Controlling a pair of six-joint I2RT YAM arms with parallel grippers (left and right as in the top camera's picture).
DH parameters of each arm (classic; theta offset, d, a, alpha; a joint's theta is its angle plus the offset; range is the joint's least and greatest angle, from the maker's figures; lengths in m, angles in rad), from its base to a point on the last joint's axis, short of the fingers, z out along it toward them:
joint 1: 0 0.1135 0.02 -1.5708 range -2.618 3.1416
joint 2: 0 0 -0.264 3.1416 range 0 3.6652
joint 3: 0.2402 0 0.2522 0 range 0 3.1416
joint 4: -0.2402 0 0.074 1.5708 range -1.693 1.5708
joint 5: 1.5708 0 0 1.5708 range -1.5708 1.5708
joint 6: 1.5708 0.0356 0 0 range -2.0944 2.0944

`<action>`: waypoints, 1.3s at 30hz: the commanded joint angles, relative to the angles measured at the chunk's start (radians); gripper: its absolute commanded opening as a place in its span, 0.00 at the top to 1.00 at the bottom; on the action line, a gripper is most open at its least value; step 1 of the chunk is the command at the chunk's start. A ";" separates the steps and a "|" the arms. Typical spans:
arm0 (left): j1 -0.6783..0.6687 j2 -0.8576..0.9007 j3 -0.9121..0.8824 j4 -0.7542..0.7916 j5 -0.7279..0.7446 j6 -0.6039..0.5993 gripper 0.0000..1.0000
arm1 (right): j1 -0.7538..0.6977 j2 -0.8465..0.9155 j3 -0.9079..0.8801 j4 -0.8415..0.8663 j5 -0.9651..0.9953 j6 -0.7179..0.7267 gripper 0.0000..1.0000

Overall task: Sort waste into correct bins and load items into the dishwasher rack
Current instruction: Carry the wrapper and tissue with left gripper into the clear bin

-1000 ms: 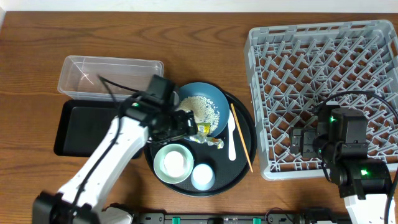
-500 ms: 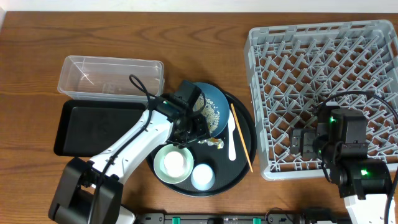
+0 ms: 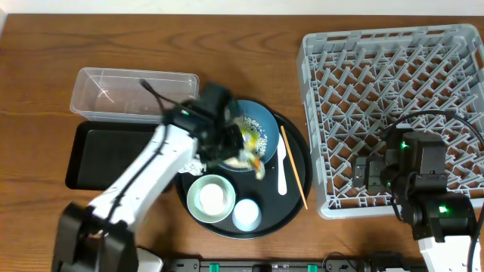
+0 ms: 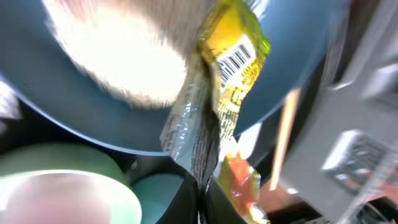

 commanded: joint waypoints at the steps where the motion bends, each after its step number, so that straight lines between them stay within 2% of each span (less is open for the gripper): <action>1: 0.074 -0.077 0.116 -0.013 -0.051 0.120 0.94 | 0.003 -0.003 0.021 -0.001 -0.004 0.013 0.01; 5: 0.189 -0.116 0.180 0.001 -0.190 0.120 0.94 | 0.003 -0.003 0.021 -0.002 -0.004 0.013 0.01; 11: 0.347 -0.086 0.184 0.087 -0.405 0.120 0.94 | 0.003 -0.003 0.021 -0.002 -0.004 0.013 0.01; 21: 0.477 0.108 0.184 0.223 -0.420 0.119 0.94 | 0.003 -0.003 0.021 -0.001 -0.004 0.013 0.01; 23: 0.483 0.129 0.184 0.241 -0.419 0.119 0.89 | 0.003 -0.003 0.021 -0.001 -0.004 0.013 0.01; 24: 0.484 0.135 0.184 0.245 -0.419 0.119 0.83 | 0.003 -0.003 0.021 -0.001 -0.004 0.013 0.01; 26: 0.484 0.138 0.184 0.244 -0.413 0.120 0.63 | 0.003 -0.003 0.021 -0.002 -0.004 0.013 0.01; 28: 0.484 0.134 0.184 0.242 -0.399 0.121 0.46 | 0.003 -0.003 0.021 -0.002 -0.004 0.013 0.01; 30: 0.484 0.116 0.184 0.215 -0.381 0.140 0.38 | 0.003 -0.003 0.021 -0.001 -0.004 0.013 0.01; 35: 0.478 0.023 0.185 -0.030 -0.257 0.153 0.36 | 0.003 -0.003 0.021 -0.002 -0.004 0.013 0.01; 39: 0.449 -0.001 0.182 -0.274 -0.247 0.153 0.37 | 0.003 -0.002 0.021 -0.002 -0.004 0.013 0.01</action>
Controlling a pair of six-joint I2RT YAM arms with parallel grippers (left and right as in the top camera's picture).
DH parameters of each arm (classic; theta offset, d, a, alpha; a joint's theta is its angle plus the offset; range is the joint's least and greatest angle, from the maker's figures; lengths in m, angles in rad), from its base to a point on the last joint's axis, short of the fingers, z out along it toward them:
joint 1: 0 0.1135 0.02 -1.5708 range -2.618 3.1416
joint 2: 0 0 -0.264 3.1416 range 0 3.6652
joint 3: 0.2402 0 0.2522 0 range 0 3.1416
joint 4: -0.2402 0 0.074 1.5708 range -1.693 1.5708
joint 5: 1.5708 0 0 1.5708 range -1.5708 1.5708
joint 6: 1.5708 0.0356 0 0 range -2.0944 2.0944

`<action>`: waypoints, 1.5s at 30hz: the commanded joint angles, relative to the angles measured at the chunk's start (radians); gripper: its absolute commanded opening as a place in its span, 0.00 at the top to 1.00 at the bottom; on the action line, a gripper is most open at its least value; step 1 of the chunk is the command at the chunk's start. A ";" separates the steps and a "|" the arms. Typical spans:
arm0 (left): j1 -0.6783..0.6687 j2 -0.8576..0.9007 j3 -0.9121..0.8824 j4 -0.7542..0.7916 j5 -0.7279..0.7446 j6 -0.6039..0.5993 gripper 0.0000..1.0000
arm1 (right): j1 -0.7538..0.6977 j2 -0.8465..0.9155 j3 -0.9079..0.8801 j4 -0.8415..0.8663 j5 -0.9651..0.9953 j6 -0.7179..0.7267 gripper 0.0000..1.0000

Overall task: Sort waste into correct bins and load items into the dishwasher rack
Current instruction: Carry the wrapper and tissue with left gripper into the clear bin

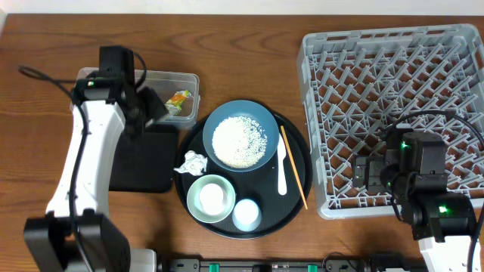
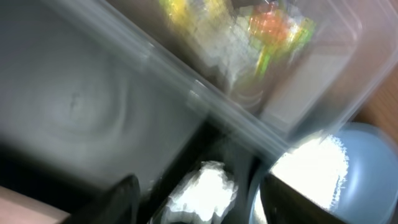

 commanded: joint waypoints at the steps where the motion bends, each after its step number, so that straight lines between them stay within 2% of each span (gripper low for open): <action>1: -0.036 -0.018 -0.002 -0.116 0.040 0.021 0.36 | 0.003 -0.002 0.020 -0.001 -0.004 0.013 0.01; 5: -0.100 -0.015 -0.064 -0.146 0.040 0.020 0.37 | 0.003 -0.001 0.020 0.002 -0.004 0.013 0.01; 15: -0.240 -0.013 -0.275 0.034 0.040 -0.045 0.37 | 0.003 -0.002 0.020 -0.011 -0.004 0.013 0.01; 23: -0.252 -0.012 -0.407 0.245 0.016 -0.036 0.37 | 0.003 -0.002 0.020 -0.017 -0.005 0.013 0.01; 30: -0.252 -0.012 -0.483 0.362 0.015 -0.036 0.37 | 0.003 -0.002 0.020 -0.021 -0.005 0.013 0.01; 34: -0.252 -0.012 -0.484 0.378 0.015 -0.036 0.52 | 0.003 -0.002 0.020 -0.021 -0.004 0.013 0.01; 40: -0.269 -0.002 -0.484 0.380 0.013 -0.036 0.55 | 0.003 -0.002 0.020 -0.022 -0.004 0.013 0.01; 45: -0.294 0.027 -0.484 0.392 0.013 -0.036 0.72 | 0.003 -0.002 0.020 -0.021 -0.004 0.013 0.01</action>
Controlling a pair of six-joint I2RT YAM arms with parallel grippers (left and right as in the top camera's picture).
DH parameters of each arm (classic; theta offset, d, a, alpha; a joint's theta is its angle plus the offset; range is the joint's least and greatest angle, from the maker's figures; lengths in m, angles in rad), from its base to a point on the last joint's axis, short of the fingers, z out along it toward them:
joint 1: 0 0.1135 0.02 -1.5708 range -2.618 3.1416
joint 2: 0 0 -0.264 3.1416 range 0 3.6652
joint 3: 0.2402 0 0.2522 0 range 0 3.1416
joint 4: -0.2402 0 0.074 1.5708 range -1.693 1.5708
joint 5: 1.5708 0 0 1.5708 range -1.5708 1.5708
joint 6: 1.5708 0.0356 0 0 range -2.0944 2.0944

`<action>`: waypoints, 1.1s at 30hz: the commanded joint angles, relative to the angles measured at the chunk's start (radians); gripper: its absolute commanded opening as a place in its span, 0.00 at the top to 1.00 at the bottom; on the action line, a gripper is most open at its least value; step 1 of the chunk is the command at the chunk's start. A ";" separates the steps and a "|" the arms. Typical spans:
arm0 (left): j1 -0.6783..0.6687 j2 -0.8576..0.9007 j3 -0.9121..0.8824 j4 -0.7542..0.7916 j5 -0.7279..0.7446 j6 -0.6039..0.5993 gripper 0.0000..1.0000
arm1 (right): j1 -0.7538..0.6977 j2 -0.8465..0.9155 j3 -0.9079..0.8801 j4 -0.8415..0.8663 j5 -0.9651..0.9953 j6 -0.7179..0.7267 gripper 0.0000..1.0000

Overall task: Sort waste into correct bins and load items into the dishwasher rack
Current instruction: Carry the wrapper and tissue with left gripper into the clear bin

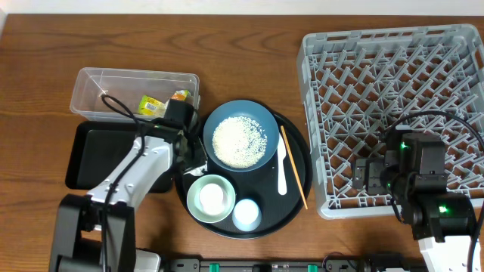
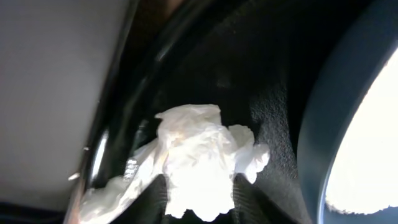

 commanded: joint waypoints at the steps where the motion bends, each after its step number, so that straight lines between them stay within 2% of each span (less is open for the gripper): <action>1: -0.016 0.032 -0.005 0.005 -0.011 0.003 0.75 | 0.003 -0.002 0.020 -0.002 -0.004 0.013 0.01; 4: -0.017 0.033 -0.005 0.003 -0.012 0.003 0.94 | 0.003 -0.002 0.020 -0.004 -0.004 0.013 0.01; 9: -0.012 0.017 0.025 -0.026 -0.012 0.039 0.94 | 0.003 -0.002 0.020 -0.003 -0.004 0.013 0.01; 16: -0.013 -0.050 0.203 -0.238 -0.012 0.117 0.94 | 0.003 -0.002 0.020 -0.003 -0.004 0.013 0.01; 21: -0.013 -0.121 0.305 -0.301 -0.015 0.155 0.94 | 0.003 -0.002 0.020 0.000 -0.004 0.013 0.01; 24: -0.012 -0.168 0.352 -0.300 -0.074 0.175 0.94 | 0.003 -0.002 0.020 -0.001 -0.004 0.013 0.01; 29: 0.005 -0.210 0.389 -0.196 -0.311 0.176 0.94 | 0.003 -0.002 0.020 -0.001 -0.004 0.013 0.01; 33: 0.058 -0.180 0.389 -0.056 -0.325 0.175 0.94 | 0.003 -0.002 0.020 -0.002 -0.004 0.013 0.01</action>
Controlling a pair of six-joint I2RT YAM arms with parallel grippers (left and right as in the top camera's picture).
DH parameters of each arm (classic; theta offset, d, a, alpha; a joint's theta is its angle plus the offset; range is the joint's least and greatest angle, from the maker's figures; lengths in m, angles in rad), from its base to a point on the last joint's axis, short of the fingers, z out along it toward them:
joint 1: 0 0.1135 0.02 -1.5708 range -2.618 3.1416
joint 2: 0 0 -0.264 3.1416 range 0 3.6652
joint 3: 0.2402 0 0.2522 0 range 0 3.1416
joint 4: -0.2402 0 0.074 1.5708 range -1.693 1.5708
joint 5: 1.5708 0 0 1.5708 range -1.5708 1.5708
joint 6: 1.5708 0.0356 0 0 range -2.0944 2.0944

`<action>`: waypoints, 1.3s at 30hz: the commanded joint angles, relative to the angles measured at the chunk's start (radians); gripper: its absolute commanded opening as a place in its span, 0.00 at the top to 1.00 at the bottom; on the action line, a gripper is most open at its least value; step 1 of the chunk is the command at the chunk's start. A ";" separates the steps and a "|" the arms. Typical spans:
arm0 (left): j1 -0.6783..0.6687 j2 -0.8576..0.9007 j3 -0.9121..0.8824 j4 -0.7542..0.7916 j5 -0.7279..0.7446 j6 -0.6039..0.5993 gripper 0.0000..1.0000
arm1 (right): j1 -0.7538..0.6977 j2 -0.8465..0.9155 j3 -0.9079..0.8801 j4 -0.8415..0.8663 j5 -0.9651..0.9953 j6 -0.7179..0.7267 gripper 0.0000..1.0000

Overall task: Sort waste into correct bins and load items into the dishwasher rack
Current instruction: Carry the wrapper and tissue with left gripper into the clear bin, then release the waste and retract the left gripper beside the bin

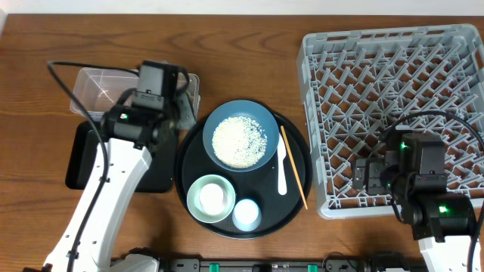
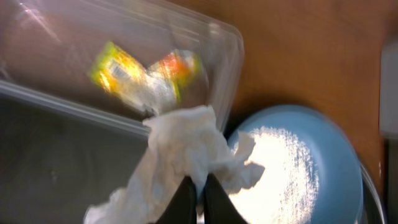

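Note:
My left gripper (image 2: 200, 186) is shut on a crumpled white napkin (image 2: 186, 146), held up over the gap between the clear plastic bin (image 2: 231, 46) and the blue plate of rice (image 2: 298, 168). A yellow and orange wrapper (image 2: 140, 78) lies inside the bin. From overhead the left gripper (image 1: 181, 112) hangs at the right end of the clear bin (image 1: 94, 94), and the napkin is hidden under it. The blue plate (image 1: 242, 140) sits on the round black tray (image 1: 296, 200). My right gripper (image 1: 361, 172) rests at the front left of the grey dishwasher rack (image 1: 393, 91).
The round tray also carries a green bowl (image 1: 210, 198), a small pale cup (image 1: 246, 214), a white spoon (image 1: 282, 170) and a wooden chopstick (image 1: 293, 166). A flat black rectangular tray (image 1: 79, 155) lies in front of the clear bin.
The left gripper was low over the napkin on the round tray, fingers either side of it. Now it is shut on the napkin and raised beside the clear bin. The right arm is unchanged.
The left gripper first held the yellow wrapper above the blue plate. Then the wrapper lay in the clear bin and the gripper stood open by it. Afterwards it was down at the napkin on the round tray, and now it holds the napkin at the bin.

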 commanded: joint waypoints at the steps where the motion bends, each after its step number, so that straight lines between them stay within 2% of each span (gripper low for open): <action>1: 0.051 0.044 0.015 0.066 -0.088 0.013 0.94 | 0.003 -0.002 0.020 -0.002 -0.004 0.013 0.01; 7: 0.134 0.174 0.015 0.156 -0.012 0.014 0.94 | 0.003 -0.002 0.020 -0.002 -0.004 0.013 0.01; 15: 0.265 0.289 0.015 0.185 0.168 0.014 0.94 | 0.003 -0.002 0.020 -0.008 -0.005 0.013 0.01; 23: 0.304 0.295 0.015 0.184 0.185 0.034 0.92 | 0.003 -0.002 0.020 -0.009 -0.005 0.013 0.01; 24: 0.304 0.295 0.015 0.184 0.185 0.033 0.87 | 0.003 -0.002 0.020 -0.009 -0.005 0.013 0.01; 26: 0.304 0.295 0.015 0.184 0.185 0.033 0.63 | 0.003 -0.002 0.020 -0.009 -0.005 0.013 0.01; 28: 0.304 0.294 0.015 0.184 0.186 0.037 0.43 | 0.003 -0.002 0.020 -0.009 -0.005 0.013 0.01; 31: 0.305 0.273 0.017 0.167 0.209 0.059 0.26 | 0.003 -0.002 0.020 -0.001 -0.087 0.012 0.01; 34: 0.305 0.209 0.032 0.067 0.222 0.059 0.12 | 0.004 0.003 0.028 -0.010 -0.187 0.012 0.09; 36: 0.306 0.154 0.034 -0.015 0.219 0.059 0.10 | 0.006 0.016 0.050 -0.026 -0.216 0.012 0.11; 38: 0.314 0.101 0.033 -0.115 0.207 0.058 0.01 | 0.006 0.041 0.092 -0.048 -0.245 -0.002 0.11; 39: 0.319 0.081 0.033 -0.167 0.192 0.058 0.02 | 0.006 0.055 0.114 -0.059 -0.271 -0.016 0.11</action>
